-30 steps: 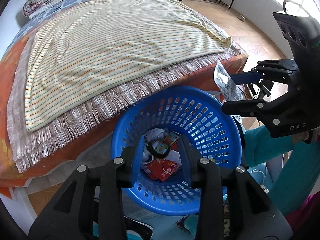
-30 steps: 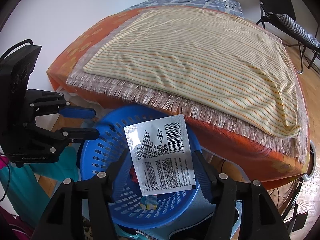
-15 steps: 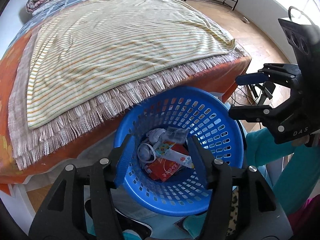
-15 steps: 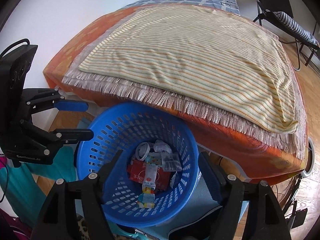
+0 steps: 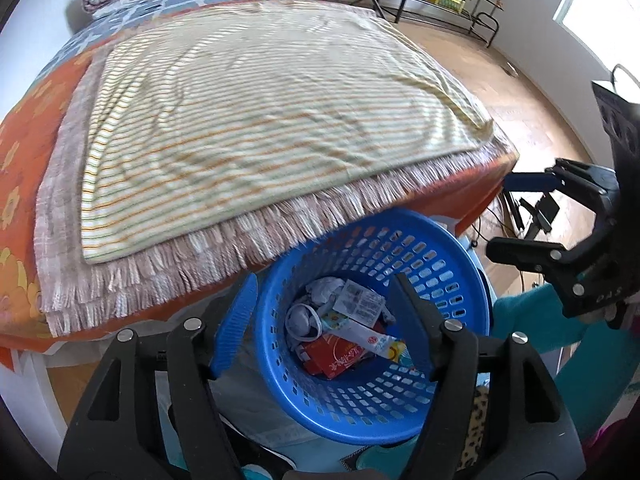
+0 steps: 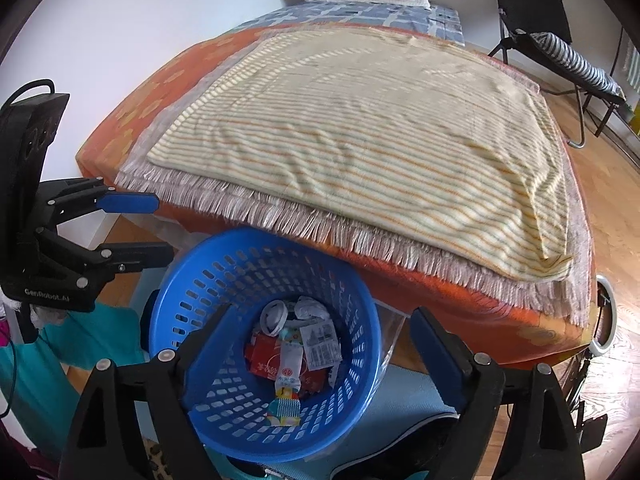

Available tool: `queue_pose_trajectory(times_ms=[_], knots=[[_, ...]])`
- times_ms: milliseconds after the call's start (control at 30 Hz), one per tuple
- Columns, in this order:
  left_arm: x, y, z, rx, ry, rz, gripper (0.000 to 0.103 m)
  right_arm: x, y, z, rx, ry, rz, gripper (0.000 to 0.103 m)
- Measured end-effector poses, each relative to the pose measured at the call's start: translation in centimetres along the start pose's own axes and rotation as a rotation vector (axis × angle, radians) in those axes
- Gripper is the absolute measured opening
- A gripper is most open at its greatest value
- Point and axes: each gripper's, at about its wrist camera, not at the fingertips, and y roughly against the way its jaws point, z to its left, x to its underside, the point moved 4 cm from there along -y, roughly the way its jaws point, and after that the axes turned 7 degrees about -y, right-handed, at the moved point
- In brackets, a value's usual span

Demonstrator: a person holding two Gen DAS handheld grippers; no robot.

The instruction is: Collect trash

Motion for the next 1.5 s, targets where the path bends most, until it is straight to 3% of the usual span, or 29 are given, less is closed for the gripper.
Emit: queue_pose_trajectory(times_ms=[233,367,1000,1133,1267,1500], knots=[[-2.0,1.3,1.5,-0.035,0.046,-0.056,0.070,-1.7,1.3,-0.3,0.012,-0.012,-0.056,0.090],[-3.4,2.5,2.3,-0.048,0.072,-0.102,0.076,-3.0,2.0,-0.5,0.010,-0.027,-0.084,0.090],[-10.2,7.5,4.0,-0.118,0.122,-0.289,0.076,-10.3,4.9,-0.8,-0.047,-0.078,-0.194,0.091],[-11.0,8.3,4.1,-0.100,0.133,-0.319,0.076,-11.6,5.2,-1.1,-0.050,-0.084,-0.218,0.091],[-11.5,8.5,3.9,-0.101,0.133,-0.326,0.077,-12.8,5.0,-1.6,-0.056,-0.110,-0.243,0.091],[-11.7,8.0,2.9,-0.165,0.071,-0.316,0.078,-14.1,4.9,-2.1,-0.052,-0.126,-0.278,0.091]])
